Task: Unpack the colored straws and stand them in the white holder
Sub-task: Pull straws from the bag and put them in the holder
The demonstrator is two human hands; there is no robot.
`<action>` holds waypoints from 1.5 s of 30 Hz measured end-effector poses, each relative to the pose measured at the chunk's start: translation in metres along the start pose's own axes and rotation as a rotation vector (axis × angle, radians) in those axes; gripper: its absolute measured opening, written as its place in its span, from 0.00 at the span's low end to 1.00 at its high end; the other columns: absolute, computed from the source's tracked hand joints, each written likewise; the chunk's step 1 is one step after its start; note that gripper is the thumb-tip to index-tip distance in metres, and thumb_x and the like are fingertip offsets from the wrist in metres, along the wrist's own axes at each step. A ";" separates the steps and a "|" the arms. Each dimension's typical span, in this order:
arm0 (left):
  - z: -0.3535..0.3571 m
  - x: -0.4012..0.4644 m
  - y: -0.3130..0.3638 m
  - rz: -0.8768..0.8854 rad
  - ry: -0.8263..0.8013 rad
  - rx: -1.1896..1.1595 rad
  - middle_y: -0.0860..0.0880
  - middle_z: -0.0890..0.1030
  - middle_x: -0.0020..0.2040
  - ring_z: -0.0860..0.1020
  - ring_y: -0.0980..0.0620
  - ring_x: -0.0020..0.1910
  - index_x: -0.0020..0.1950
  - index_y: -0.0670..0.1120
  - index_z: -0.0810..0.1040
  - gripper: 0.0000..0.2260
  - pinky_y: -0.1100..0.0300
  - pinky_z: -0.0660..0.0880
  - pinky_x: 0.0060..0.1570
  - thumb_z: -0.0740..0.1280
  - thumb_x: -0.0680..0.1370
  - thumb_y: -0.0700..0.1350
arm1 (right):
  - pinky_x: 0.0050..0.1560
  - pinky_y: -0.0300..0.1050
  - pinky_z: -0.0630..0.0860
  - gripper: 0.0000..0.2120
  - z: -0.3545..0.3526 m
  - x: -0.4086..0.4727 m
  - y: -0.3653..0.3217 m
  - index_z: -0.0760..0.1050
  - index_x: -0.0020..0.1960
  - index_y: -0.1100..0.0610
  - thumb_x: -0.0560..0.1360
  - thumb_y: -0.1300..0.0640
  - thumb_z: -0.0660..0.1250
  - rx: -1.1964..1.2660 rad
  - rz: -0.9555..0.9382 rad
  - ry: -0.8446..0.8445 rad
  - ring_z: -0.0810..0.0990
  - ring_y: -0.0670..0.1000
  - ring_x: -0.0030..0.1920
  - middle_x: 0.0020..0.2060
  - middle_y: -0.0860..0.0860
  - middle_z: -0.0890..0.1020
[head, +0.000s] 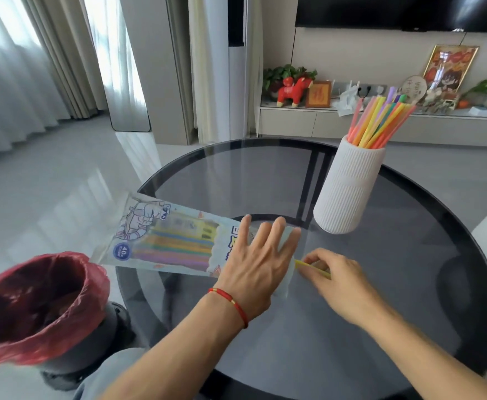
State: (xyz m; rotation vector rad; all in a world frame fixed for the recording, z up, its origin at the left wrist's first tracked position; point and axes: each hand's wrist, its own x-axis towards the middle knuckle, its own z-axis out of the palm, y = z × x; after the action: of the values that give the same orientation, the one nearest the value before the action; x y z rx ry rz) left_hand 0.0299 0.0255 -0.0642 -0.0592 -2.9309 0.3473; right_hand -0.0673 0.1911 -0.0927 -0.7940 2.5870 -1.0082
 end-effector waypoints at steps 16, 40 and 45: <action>0.002 0.000 0.004 0.086 0.040 0.277 0.45 0.62 0.75 0.64 0.41 0.71 0.81 0.46 0.43 0.42 0.27 0.56 0.71 0.51 0.66 0.41 | 0.45 0.42 0.86 0.09 0.010 0.002 -0.008 0.84 0.58 0.70 0.82 0.66 0.69 1.100 0.343 -0.204 0.90 0.58 0.46 0.56 0.67 0.87; 0.021 -0.004 -0.026 -0.111 -0.041 -0.044 0.47 0.56 0.77 0.61 0.43 0.73 0.79 0.58 0.46 0.53 0.22 0.49 0.68 0.73 0.62 0.42 | 0.31 0.42 0.82 0.04 -0.029 0.005 0.001 0.89 0.49 0.59 0.77 0.66 0.76 0.595 0.134 0.122 0.86 0.54 0.31 0.36 0.59 0.89; 0.019 -0.005 -0.025 -0.065 -0.080 -0.129 0.47 0.55 0.77 0.56 0.42 0.76 0.76 0.60 0.52 0.46 0.22 0.47 0.68 0.71 0.62 0.49 | 0.30 0.42 0.81 0.05 -0.038 0.003 0.003 0.88 0.48 0.58 0.77 0.66 0.76 0.543 0.121 0.146 0.85 0.53 0.29 0.32 0.56 0.87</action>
State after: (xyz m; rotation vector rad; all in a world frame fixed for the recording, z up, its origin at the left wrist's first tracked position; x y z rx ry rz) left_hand 0.0311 -0.0036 -0.0774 0.0321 -3.0222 0.1542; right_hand -0.0868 0.2122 -0.0670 -0.4297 2.2540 -1.6714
